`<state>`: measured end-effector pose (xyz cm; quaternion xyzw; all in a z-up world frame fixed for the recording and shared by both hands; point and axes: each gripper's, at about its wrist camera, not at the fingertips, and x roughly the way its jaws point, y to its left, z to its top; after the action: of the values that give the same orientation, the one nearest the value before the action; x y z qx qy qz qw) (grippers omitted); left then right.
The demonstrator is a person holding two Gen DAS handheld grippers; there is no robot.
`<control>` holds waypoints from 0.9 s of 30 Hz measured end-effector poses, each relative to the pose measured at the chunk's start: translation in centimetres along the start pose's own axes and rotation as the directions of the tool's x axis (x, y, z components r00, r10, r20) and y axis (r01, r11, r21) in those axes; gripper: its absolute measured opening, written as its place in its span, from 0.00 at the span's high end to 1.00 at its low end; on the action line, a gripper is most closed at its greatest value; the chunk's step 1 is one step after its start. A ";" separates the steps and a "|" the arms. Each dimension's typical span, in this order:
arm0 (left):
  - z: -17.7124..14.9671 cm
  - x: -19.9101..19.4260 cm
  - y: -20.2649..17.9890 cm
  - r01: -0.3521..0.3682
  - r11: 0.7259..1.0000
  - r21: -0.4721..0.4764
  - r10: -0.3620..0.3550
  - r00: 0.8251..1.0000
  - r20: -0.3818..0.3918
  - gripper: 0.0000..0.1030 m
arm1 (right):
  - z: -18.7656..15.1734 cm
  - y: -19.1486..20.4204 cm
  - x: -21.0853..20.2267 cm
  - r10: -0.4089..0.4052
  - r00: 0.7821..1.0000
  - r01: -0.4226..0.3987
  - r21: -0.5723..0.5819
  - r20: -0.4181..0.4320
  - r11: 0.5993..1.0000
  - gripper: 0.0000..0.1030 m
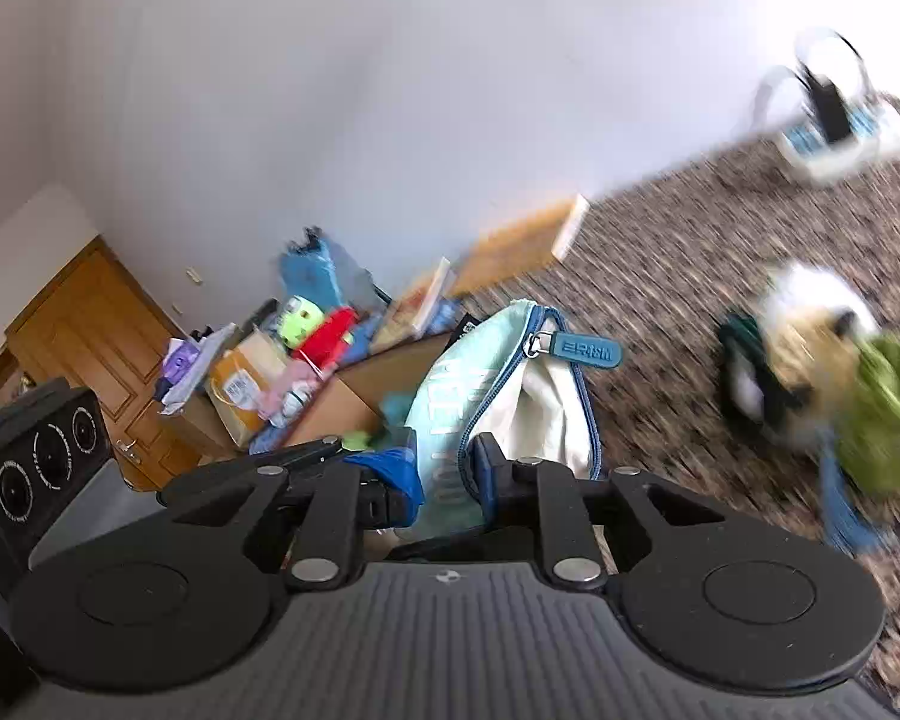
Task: Organize soft objects
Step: 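Lift the pale blue pouch and carry it over the cardboard box, then open the right gripper to drop the pouch into the box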
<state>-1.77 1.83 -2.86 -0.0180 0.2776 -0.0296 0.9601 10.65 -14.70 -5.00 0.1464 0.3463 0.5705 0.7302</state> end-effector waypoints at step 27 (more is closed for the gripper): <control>-8.2 -4.5 19.0 -0.270 0.949 -0.162 0.235 0.950 -0.204 0.41 | -4.7 8.6 17.6 -0.023 0.988 0.025 0.007 -0.152 1.000 0.92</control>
<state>-9.08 20.90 -8.34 -0.0700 0.3655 0.1187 0.9206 3.14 3.56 -9.06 0.1015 0.4049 0.5697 0.7080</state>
